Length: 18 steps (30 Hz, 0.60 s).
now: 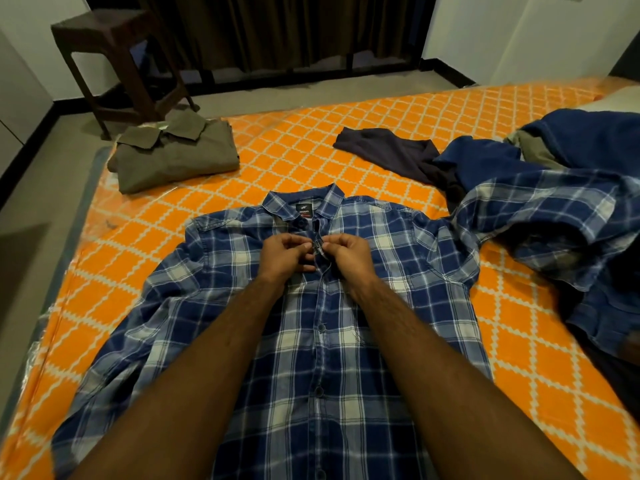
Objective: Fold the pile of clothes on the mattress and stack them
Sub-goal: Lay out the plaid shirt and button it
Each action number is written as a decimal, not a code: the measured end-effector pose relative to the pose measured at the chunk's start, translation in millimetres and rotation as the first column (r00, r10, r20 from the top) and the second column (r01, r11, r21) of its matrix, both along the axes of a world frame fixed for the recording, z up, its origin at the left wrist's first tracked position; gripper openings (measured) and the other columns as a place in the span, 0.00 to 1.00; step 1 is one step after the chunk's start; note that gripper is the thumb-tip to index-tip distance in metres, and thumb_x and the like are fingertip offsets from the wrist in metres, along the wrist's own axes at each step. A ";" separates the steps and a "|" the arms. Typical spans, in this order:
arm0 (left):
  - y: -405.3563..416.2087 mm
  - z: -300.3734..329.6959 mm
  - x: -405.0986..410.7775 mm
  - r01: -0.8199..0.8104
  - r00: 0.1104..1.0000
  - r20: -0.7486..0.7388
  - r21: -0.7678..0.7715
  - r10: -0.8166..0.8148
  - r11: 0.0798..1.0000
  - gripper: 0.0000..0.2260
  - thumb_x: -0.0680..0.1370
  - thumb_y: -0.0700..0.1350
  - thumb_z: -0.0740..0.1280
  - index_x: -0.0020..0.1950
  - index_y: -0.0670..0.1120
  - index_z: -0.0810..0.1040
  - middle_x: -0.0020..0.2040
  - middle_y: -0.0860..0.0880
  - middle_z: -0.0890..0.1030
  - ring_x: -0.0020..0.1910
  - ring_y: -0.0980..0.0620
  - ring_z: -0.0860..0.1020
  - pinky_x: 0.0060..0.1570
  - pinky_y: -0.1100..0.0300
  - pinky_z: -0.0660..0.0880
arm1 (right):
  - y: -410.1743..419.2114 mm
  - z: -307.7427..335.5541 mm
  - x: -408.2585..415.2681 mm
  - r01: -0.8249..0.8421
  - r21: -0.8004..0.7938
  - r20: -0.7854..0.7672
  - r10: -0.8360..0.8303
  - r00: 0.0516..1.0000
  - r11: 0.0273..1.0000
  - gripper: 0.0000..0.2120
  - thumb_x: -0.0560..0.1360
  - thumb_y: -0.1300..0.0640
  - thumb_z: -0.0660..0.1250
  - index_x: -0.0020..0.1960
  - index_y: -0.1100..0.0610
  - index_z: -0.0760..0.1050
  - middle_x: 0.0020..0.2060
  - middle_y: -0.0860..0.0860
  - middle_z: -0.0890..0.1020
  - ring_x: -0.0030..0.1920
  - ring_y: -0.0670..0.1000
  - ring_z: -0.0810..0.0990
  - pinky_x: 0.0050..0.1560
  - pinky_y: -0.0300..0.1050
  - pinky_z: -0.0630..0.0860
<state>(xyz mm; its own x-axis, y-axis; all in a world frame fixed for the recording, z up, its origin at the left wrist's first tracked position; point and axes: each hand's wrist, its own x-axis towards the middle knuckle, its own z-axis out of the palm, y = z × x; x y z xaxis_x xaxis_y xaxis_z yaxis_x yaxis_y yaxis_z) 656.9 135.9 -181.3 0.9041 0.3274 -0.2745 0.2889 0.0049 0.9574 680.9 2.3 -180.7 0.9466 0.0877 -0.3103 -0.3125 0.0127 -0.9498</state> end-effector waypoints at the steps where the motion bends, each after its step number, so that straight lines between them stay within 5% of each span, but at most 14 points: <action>1: 0.4 0.5 -0.2 0.005 1.000 -0.001 -0.009 -0.005 1.000 0.04 0.79 0.33 0.67 0.53 0.35 0.79 0.42 0.40 0.83 0.36 0.49 0.84 0.36 0.53 0.84 | 0.1 0.8 -0.2 0.011 0.022 -0.011 -0.010 1.000 1.000 0.06 0.79 0.67 0.66 0.48 0.60 0.81 0.41 0.57 0.85 0.40 0.55 0.85 0.42 0.55 0.83; 7: -1.7 0.3 -1.6 0.000 1.000 0.009 0.010 0.000 1.000 0.05 0.79 0.33 0.68 0.54 0.35 0.81 0.42 0.41 0.83 0.35 0.52 0.83 0.35 0.56 0.83 | -4.8 3.7 -1.3 0.045 0.162 -0.076 -0.033 0.997 0.986 0.06 0.79 0.67 0.66 0.53 0.63 0.81 0.43 0.59 0.86 0.41 0.55 0.85 0.41 0.51 0.83; 18: 0.2 -4.4 0.6 0.000 0.999 0.035 0.014 0.000 1.000 0.05 0.79 0.32 0.67 0.54 0.34 0.79 0.40 0.42 0.81 0.33 0.52 0.82 0.33 0.57 0.83 | 3.5 -2.3 -3.4 -0.003 -0.047 0.033 0.005 0.999 0.999 0.11 0.79 0.66 0.62 0.48 0.59 0.83 0.40 0.58 0.86 0.40 0.59 0.85 0.45 0.63 0.82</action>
